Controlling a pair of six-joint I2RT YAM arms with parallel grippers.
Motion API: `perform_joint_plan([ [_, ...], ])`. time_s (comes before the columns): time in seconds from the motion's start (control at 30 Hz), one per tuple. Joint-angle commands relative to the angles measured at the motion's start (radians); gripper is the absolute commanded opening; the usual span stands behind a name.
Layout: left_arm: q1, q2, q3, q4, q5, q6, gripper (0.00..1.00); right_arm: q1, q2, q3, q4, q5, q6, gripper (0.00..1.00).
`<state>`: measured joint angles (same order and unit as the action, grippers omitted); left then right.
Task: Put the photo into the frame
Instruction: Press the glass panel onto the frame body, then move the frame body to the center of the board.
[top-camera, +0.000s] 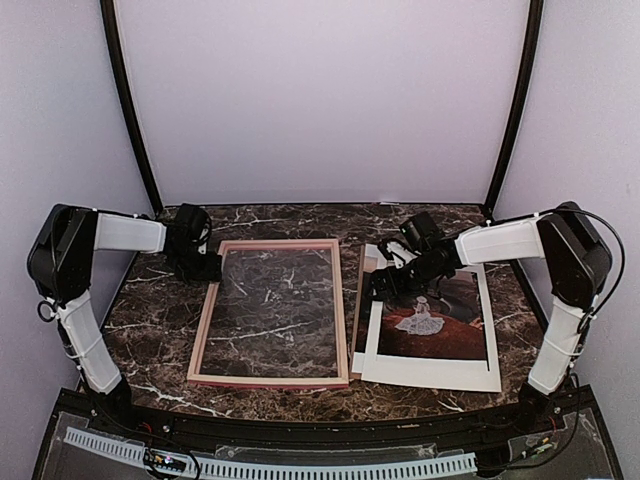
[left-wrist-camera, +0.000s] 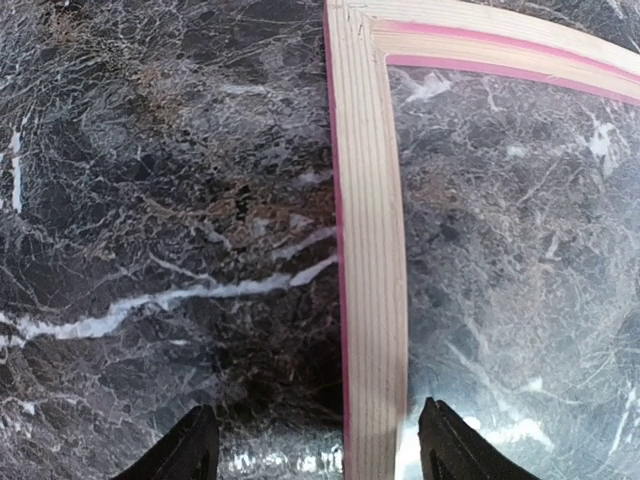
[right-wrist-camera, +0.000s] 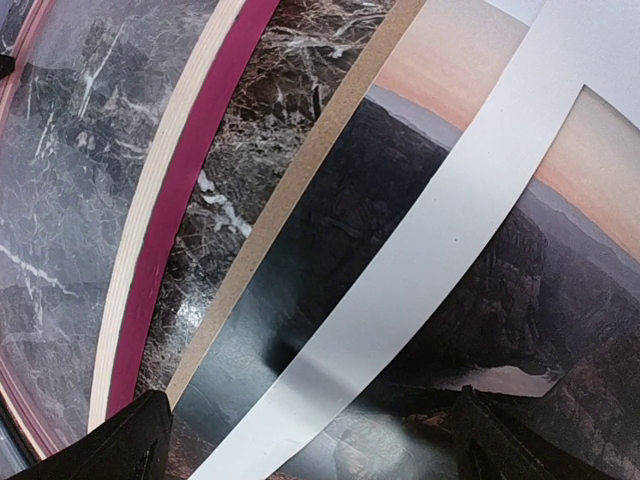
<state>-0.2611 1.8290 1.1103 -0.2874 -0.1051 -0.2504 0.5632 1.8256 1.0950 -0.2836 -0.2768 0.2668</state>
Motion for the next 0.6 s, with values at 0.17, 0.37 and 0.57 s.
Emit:
perform_joint_plan([
  [0.17, -0.009, -0.172, -0.072, -0.056, 0.075, -0.048, 0.7, 0.009, -0.003, -0.023, 0.03, -0.012, 0.007, 0.99],
  [0.37, -0.044, -0.198, -0.163, -0.052, 0.064, -0.08, 0.68, 0.009, -0.019, -0.024, 0.027, -0.011, 0.01, 0.99],
  [0.57, -0.06, -0.207, -0.229, -0.037, 0.068, -0.095, 0.56, 0.008, -0.055, -0.035, 0.01, 0.012, 0.012, 0.99],
])
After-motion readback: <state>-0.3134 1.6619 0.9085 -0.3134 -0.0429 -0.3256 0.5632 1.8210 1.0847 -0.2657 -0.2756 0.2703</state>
